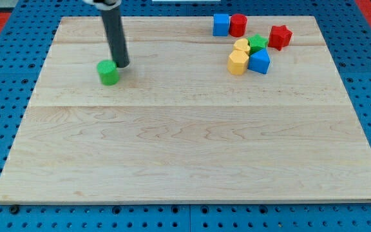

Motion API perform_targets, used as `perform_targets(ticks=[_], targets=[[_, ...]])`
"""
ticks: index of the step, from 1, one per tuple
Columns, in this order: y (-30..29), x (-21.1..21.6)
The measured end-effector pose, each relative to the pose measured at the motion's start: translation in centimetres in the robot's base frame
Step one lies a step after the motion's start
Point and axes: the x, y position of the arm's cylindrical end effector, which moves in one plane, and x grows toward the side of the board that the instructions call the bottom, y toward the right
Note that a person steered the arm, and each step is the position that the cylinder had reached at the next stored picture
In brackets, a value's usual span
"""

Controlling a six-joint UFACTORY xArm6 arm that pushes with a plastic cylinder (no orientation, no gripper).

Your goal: Move green circle towards the bottom right

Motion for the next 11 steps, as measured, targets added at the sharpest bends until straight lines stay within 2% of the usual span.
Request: perform_targets(ticks=[1, 2, 3, 4, 5, 6, 7, 8, 9, 10, 11], targets=[[-7.7, -0.5], [-3.8, 3.3], [8.1, 7.1], [16.6, 11.0], [9.6, 9.6], [8.9, 14.7], [15.2, 17.6], [10.3, 18.0], [10.9, 15.7], [16.3, 11.6], [21.4, 16.0]])
